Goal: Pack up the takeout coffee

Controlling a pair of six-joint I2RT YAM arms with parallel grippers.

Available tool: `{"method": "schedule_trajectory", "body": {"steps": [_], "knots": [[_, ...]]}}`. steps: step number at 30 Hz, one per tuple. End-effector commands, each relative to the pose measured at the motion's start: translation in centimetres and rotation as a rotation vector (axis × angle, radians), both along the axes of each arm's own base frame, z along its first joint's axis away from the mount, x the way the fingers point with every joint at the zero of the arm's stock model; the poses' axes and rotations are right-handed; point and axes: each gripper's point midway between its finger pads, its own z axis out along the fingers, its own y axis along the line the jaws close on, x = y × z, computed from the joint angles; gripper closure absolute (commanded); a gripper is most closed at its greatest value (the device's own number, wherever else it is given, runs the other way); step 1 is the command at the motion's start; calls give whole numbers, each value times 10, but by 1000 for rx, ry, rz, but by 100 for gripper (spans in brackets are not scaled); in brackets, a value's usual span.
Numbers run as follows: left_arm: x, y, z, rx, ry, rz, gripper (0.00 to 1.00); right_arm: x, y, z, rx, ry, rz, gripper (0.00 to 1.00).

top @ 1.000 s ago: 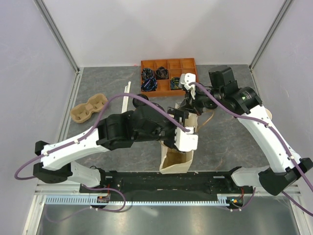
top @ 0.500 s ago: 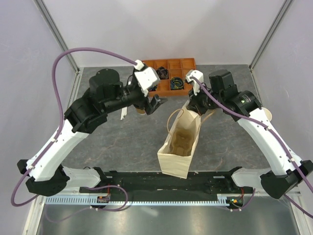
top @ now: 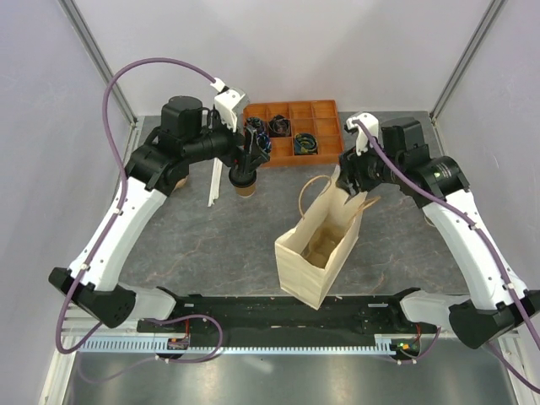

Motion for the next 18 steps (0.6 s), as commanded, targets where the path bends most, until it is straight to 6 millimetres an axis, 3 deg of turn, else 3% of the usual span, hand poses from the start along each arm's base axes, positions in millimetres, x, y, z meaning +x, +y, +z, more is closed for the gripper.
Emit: {"method": "schedule_trajectory", "body": {"steps": [1, 3, 9, 14, 18], "knots": [[-9, -6, -21, -48, 160, -41, 12, -27, 1, 39, -48, -149, 233, 15], [-10, -7, -29, -46, 189, -54, 12, -34, 0, 46, -87, -198, 321, 2], [-9, -9, -36, -42, 209, -68, 12, -45, 14, 65, -186, -419, 660, 2], [-8, -9, -42, -39, 227, -70, 11, -70, 38, 62, -174, -556, 1019, 2], [-9, -9, -42, -44, 231, -65, 11, -59, 52, 55, -160, -584, 1088, 2]]}}
